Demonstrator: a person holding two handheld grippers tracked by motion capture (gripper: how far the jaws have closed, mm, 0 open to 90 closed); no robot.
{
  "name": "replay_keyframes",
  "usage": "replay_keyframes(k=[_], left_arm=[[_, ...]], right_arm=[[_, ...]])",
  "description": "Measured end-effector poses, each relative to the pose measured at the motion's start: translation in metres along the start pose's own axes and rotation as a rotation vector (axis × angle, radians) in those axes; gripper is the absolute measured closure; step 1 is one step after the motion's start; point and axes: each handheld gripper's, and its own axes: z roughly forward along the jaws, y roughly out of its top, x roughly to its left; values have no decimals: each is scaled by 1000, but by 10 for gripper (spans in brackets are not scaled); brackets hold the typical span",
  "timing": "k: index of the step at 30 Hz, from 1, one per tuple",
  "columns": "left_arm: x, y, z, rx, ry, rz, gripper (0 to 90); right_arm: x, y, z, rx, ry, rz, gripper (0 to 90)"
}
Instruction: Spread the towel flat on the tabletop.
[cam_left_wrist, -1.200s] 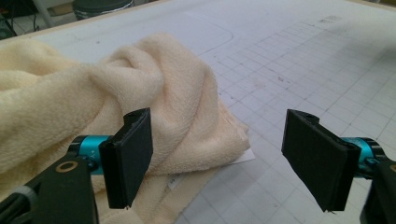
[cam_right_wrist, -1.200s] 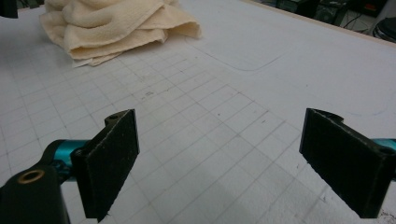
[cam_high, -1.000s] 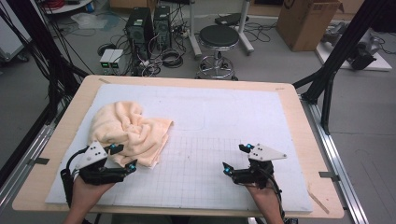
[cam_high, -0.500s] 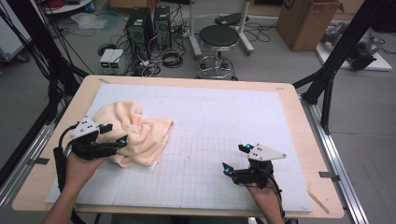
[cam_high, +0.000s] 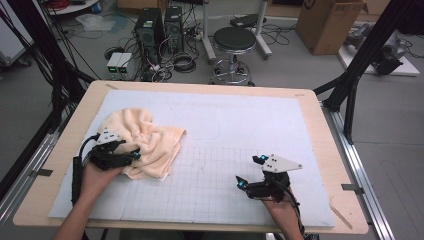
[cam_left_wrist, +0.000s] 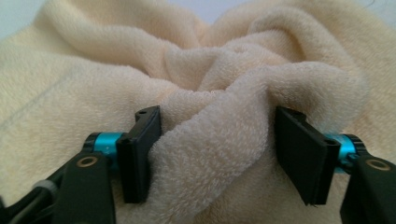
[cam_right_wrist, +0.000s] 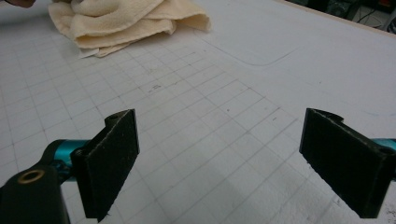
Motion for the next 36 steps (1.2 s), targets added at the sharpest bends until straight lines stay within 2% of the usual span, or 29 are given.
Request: replay_keyframes(k=[4,9,11,14,15,17,19,22,28,36], left_arm=[[1,0,3,13,-4,-1,426],[1,0,3,16,-7,1,587],[1,0,1,8,-10,-13,639],[0,1,-1,2,-8,-13,696],[-1,2,-3,-8,-11,-29,704],[-1,3,-5,-8,-20,-35,710],[0,5,-8,-19,-36,-66,720],[-1,10,-15,-33,-53,-83,732],[-10,18,-24,-57,-78,-80,737],[-34,35,-32,-77,-173,-55,738]], right_arm=[[1,0,1,3,-1,0,113],[1,0,1,4,3,-8,113],[2,0,1,4,8,-7,113],[1,0,1,2,5,-3,113],[1,0,1,2,5,-2,113],[0,0,1,-1,3,-6,113],[0,1,1,-3,5,-2,113],[-1,1,-1,-5,4,0,113],[-1,1,-2,-7,3,6,113],[-3,1,-5,-27,1,6,113]])
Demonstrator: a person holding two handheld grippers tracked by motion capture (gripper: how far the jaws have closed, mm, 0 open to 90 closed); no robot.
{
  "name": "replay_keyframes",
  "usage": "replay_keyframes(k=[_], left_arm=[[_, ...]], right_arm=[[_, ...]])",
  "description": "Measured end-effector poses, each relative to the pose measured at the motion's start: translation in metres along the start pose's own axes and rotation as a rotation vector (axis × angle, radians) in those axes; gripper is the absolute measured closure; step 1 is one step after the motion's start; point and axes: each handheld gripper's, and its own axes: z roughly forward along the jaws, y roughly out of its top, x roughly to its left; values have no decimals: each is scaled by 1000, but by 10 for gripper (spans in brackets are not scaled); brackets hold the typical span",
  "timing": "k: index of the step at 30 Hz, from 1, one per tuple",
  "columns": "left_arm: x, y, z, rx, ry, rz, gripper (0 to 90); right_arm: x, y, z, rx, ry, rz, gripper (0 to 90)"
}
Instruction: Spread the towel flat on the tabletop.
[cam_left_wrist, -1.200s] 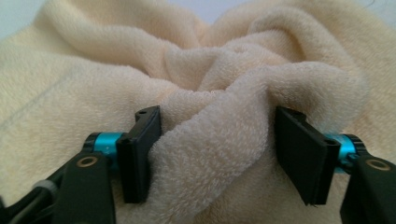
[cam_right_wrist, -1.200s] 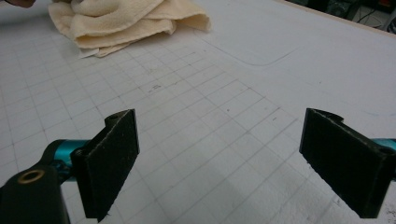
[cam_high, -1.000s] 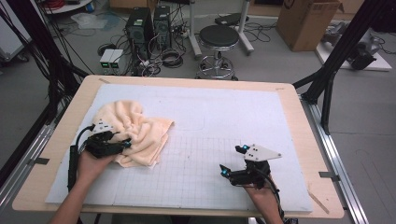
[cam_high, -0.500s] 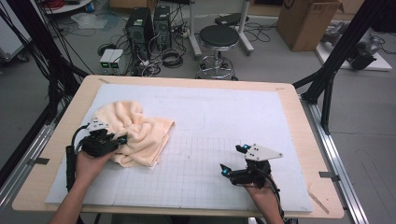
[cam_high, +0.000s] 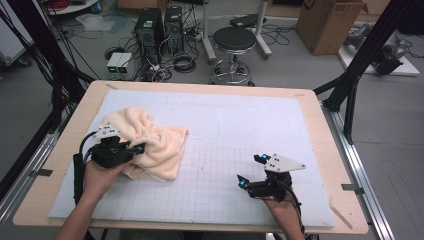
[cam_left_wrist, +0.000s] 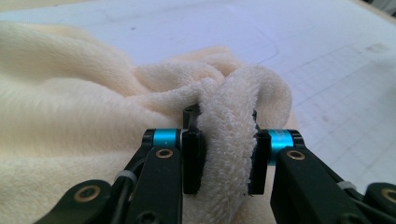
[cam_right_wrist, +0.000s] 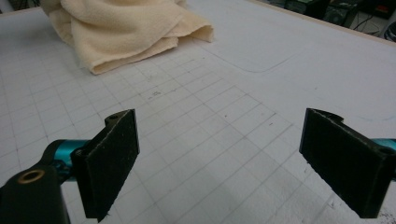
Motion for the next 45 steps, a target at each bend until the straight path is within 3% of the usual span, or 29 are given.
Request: replay_keyframes(k=[5,10,11,18,28,31,32,36,38,39,40,41,45], left_arm=[[-18,10,0,-23,-68,5,738],[-45,25,3,-39,-139,47,738],[-45,25,3,-39,-139,47,738],[-73,45,10,-73,-244,53,738],[-143,73,26,-119,-429,111,738],[-160,76,34,-122,-459,135,736],[-165,72,43,-96,-447,151,736],[-166,57,57,-40,-419,163,735],[-162,44,64,3,-388,160,734],[-157,30,69,39,-361,153,733],[-157,30,69,39,-361,153,732],[-154,23,71,56,-345,151,729],[-144,-1,73,98,-318,133,726]], right_arm=[[-1,0,-2,-9,-4,-1,113],[-2,1,-5,-21,-6,0,113],[-2,1,-5,-22,-7,0,113],[-4,2,-10,-50,-17,1,113],[-7,4,-24,-109,-43,11,113],[-9,5,-33,-165,-48,13,113],[-10,4,-35,-177,-44,12,113],[-11,3,-40,-184,-25,14,113],[-10,2,-36,-164,7,15,119],[-10,3,-34,-155,14,9,122],[-10,3,-34,-155,14,9,122],[-6,3,-27,-123,52,5,162],[0,4,-12,-67,104,-11,211]])
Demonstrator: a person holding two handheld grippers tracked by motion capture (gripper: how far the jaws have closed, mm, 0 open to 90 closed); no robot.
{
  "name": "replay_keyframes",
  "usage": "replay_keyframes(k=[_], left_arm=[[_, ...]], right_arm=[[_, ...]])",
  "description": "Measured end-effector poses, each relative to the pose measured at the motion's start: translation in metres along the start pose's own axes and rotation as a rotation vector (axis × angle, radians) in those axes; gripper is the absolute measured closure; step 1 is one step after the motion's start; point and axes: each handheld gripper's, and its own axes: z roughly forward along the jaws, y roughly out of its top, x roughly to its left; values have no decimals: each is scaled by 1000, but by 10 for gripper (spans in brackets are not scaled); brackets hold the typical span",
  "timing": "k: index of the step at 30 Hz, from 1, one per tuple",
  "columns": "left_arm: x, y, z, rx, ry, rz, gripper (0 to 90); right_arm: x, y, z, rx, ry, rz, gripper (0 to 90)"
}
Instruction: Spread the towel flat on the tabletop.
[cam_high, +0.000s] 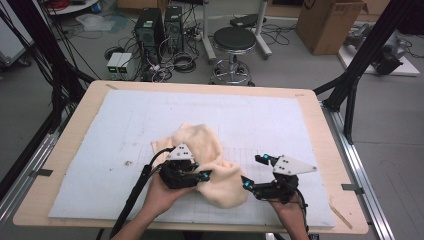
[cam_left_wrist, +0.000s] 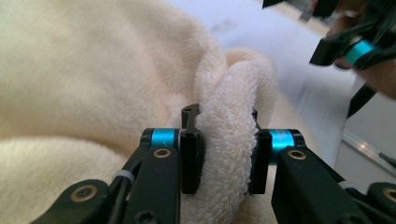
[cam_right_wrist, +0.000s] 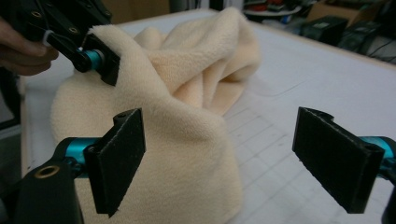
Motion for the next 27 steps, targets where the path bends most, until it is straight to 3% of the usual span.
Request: replay_keyframes(k=[1,4,6,7,8,9,11,12,15,17,19,23,24,25,26,27], left_arm=[[1,-4,-1,-6,-2,-13,714],[0,-6,-8,-20,-44,4,673],[0,-4,-18,-34,-68,7,583],[1,-3,-21,-37,-75,14,499],[2,-2,-26,-47,-78,22,481],[5,-2,-31,-56,-67,28,481],[13,-1,-40,-62,-48,25,407],[17,-1,-44,-69,-33,23,407],[32,-2,-49,-72,44,39,396],[41,-5,-46,-25,97,43,384],[49,-8,-42,-1,103,24,387],[53,-11,-32,34,89,33,414],[53,-10,-30,45,84,29,441],[53,-10,-26,61,89,29,527],[53,-10,-23,70,91,27,527],[52,-11,-21,80,86,35,677]], right_arm=[[2,-1,12,50,37,6,242],[2,-2,26,98,67,16,293],[3,-4,36,157,86,6,314],[4,-6,43,197,115,0,378],[4,-7,45,215,121,-13,396],[4,-7,45,215,121,-13,396],[6,-9,49,255,156,-28,516],[6,-9,49,255,156,-28,516],[8,-9,49,283,195,-70,707],[5,-5,40,264,220,-75,797],[1,0,27,236,215,-68,813],[-8,6,6,191,184,-59,816],[-10,8,0,184,168,-60,816],[-14,11,-12,167,138,-63,815],[-14,11,-12,167,138,-63,815],[-16,13,-21,159,128,-59,812]])
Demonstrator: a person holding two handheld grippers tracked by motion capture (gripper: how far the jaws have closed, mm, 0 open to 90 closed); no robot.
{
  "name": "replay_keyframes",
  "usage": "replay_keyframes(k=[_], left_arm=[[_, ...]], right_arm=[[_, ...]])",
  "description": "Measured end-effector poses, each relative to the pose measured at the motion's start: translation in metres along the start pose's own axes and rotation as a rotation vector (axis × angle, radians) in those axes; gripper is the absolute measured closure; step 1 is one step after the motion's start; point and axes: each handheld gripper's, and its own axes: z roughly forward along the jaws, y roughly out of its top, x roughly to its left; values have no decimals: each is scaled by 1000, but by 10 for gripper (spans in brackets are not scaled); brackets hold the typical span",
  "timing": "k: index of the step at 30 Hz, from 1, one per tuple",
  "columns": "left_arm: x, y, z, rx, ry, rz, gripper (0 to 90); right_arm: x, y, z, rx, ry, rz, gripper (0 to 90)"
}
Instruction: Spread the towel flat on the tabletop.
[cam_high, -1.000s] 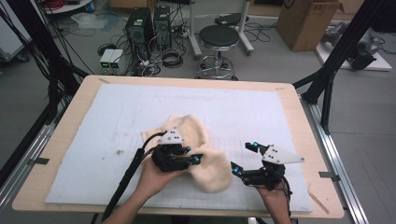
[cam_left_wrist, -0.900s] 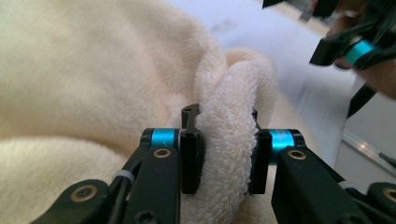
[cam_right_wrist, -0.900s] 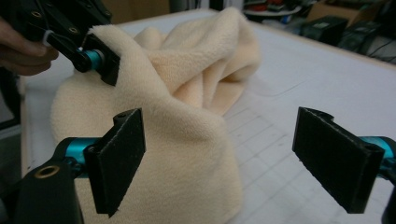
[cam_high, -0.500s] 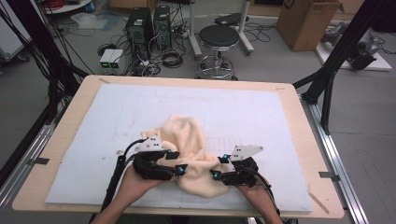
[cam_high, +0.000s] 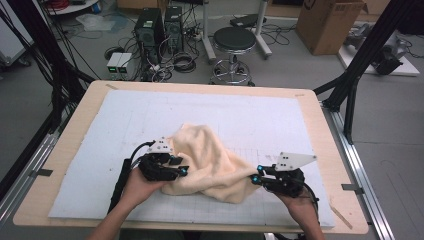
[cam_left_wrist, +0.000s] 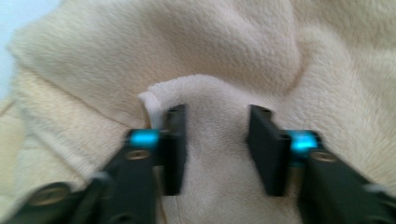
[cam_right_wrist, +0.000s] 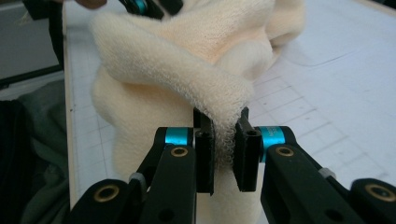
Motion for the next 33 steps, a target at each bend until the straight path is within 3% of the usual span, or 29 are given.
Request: replay_keyframes(k=[1,3,8,11,12,14,15,16,19,22,23,25,27,28,29,31,33], left_arm=[[-2,0,1,12,5,19,677],[-6,-2,0,25,11,45,820],[-11,-19,-18,15,17,45,889],[-10,-38,-33,36,2,30,888],[-9,-42,-38,28,-10,15,853],[-7,-44,-45,-13,-20,-8,810],[-5,-41,-48,-31,-15,-15,738],[-4,-37,-50,-48,-18,-14,738],[-2,-17,-47,-104,5,2,609],[0,7,-37,-138,45,45,562],[2,14,-31,-142,54,50,498],[7,26,-18,-136,78,70,480],[13,33,-4,-103,95,63,393],[16,36,1,-96,102,58,393],[20,37,6,-91,97,48,386],[25,37,14,-76,83,24,393],[30,36,23,-17,62,3,463]], right_arm=[[0,0,0,0,0,0,812],[3,0,-8,17,-13,-9,808],[16,-8,-1,54,43,-16,803],[22,-13,2,71,67,-22,770],[26,-16,1,72,77,-27,647],[26,-15,-1,58,81,-22,612],[24,-12,-7,21,84,-15,567],[24,-12,-7,21,84,-15,567],[14,0,-19,-69,82,7,512],[6,9,-19,-85,61,6,504],[-3,16,-12,-89,38,21,505],[-9,19,-6,-78,35,27,504],[-23,21,18,-32,42,57,485],[-23,21,18,-32,42,57,485],[-31,19,35,8,76,80,479],[-35,16,53,67,112,89,471],[-37,13,68,131,146,109,477]])
